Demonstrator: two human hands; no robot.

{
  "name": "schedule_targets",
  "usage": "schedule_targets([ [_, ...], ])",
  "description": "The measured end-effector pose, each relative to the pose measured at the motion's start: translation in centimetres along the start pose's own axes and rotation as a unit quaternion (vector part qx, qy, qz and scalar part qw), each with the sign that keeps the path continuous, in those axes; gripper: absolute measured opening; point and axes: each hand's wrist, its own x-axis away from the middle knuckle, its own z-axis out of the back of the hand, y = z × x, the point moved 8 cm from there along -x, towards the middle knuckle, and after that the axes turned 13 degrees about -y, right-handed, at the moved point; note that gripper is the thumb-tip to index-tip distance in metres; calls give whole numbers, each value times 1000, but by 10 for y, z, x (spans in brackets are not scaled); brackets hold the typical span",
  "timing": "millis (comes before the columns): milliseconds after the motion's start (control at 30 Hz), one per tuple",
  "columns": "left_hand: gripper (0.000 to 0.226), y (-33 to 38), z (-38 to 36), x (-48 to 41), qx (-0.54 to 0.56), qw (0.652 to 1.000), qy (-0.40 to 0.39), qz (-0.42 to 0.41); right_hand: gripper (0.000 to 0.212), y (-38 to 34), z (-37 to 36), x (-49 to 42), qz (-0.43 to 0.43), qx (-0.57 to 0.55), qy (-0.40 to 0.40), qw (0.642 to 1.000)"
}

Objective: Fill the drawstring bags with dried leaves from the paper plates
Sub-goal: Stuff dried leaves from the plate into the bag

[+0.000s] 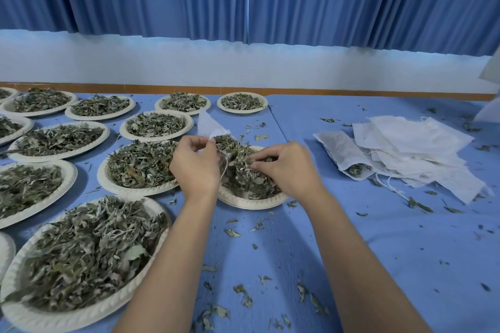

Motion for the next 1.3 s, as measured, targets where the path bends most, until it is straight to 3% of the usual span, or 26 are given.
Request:
schedule_targets([
  [200,5,18,-9,8,-168,981,-6,-96,10,-6,4,0,7,-35,-23,999],
  [367,11,23,-22,16,-222,966,-58,-119,8,-6,7,0,11,1,11,1000],
  [467,10,20,-30,17,-183,969,-115,-120,11,-3,9,0,3,12,48,999],
  [667,20,6,-46,17,-69,971,-223,-45,14,2,12,1,-23,-1,114,993],
  [800,16,5,-51,18,-76,961,-264,-43,7,2,11,2,-28,-44,139,989],
  [933,33,2,-59,25,-65,947,-313,-23,16,4,14,3,-33,-64,162,984],
  [1033,46,3,-58,25,-76,949,-305,-32,21,8,13,2,-44,-109,151,981],
  [1300,47,6,-48,20,-81,964,-246,-56,35,5,-3,2,-81,-196,77,974],
])
